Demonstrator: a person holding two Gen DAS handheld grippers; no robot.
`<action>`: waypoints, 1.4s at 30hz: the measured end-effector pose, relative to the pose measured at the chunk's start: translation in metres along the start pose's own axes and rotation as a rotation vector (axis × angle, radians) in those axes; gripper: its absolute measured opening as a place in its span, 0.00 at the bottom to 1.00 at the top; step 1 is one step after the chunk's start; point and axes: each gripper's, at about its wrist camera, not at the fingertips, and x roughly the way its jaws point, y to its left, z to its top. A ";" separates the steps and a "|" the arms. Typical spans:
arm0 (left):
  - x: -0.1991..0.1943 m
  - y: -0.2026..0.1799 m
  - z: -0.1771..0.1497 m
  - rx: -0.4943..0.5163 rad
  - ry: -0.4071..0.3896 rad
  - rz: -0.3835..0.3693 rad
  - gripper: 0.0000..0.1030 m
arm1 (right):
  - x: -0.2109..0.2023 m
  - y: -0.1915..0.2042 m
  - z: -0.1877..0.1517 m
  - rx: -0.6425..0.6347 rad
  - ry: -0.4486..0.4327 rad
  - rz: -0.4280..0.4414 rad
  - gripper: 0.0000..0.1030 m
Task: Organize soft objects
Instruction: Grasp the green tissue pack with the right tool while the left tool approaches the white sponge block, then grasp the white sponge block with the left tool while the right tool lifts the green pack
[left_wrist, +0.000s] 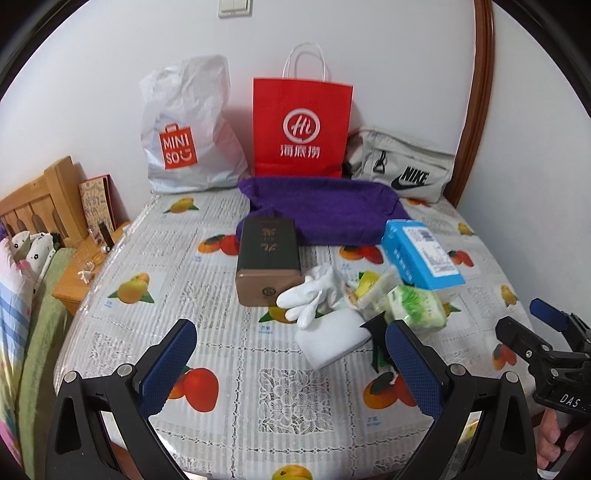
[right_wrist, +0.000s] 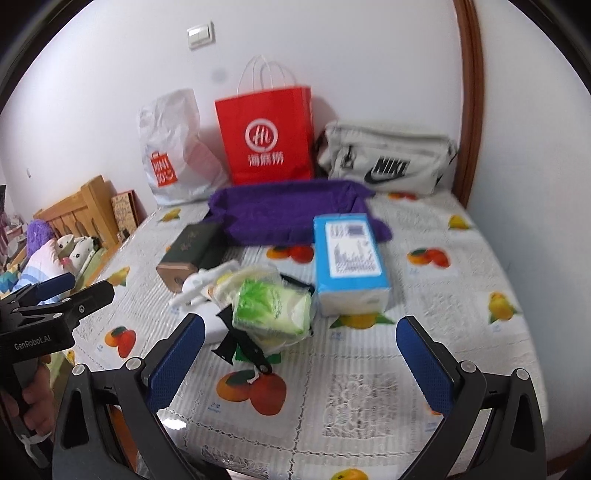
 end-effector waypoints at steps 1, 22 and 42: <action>0.005 0.001 -0.002 0.001 0.007 0.003 1.00 | 0.008 -0.001 -0.002 0.004 0.013 0.019 1.00; 0.088 0.025 -0.027 -0.026 0.144 -0.049 0.99 | 0.126 0.008 -0.004 0.075 0.206 0.112 0.95; 0.120 0.003 -0.035 0.033 0.172 -0.135 0.99 | 0.084 -0.012 -0.010 0.006 0.089 0.070 0.73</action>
